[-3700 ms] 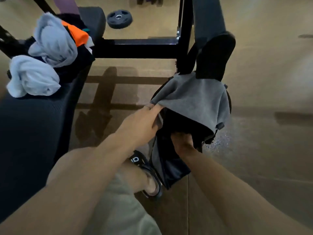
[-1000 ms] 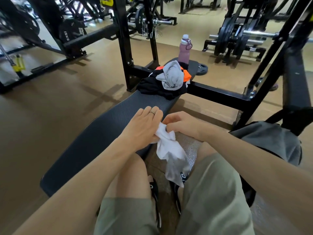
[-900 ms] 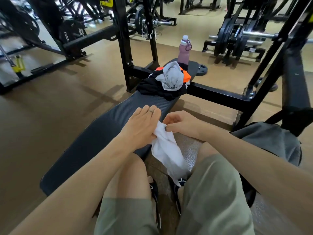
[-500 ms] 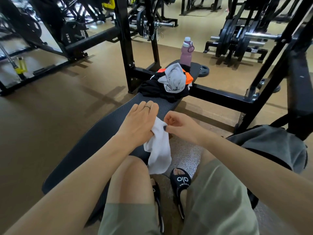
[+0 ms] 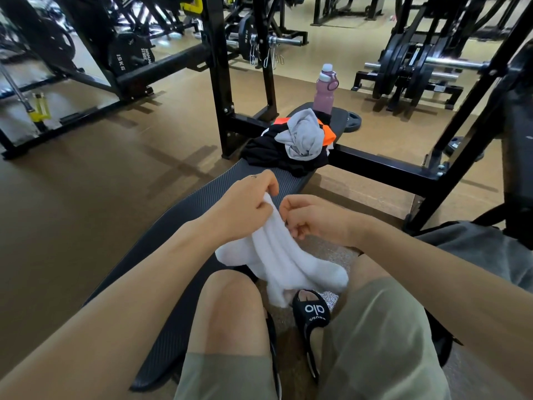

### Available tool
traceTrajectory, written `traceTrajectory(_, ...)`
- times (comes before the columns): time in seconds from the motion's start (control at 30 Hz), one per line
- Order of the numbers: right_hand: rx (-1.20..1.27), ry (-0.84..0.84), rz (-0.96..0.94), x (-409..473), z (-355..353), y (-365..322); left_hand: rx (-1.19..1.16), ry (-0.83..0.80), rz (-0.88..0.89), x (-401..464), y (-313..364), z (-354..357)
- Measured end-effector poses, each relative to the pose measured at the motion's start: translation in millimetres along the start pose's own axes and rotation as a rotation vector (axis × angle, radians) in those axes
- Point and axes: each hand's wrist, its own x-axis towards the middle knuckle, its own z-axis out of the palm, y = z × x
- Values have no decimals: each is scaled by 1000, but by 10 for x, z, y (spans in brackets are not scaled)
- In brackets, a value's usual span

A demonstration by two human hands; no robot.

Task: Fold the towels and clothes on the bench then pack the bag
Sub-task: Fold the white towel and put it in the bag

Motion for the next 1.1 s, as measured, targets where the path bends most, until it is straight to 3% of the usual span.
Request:
traceTrajectory(0.07,-17,61,-12,37,3,-11,53,8,69,-11,45,-45)
traceTrajectory(0.23,-671,290,-103,80,-87,54,210,54,84,-34,32,-102)
traceTrajectory(0.37,-873,340,-155,74,-149,50,322,77,34,-61,-1,-182)
traceTrajectory(0.53,-1115,467,-86,103,-243,-10,425,148,-63,-68,-19,-276)
traceTrajectory(0.7,-853,581,3,81,-247,-257,539,118,-195,-82,-146,-300)
traceTrajectory(0.8,-497,560,48,135,-102,-427,330,-33,-188,-76,-104,-169)
traceTrajectory(0.87,-398,609,52,193,-41,-526,83,-91,-228,-82,-16,-46)
traceTrajectory(0.97,-363,693,9,278,1,-600,-200,-27,-293,-152,181,152)
traceTrajectory(1.1,-279,723,30,357,48,-614,-34,162,-157,-168,305,325)
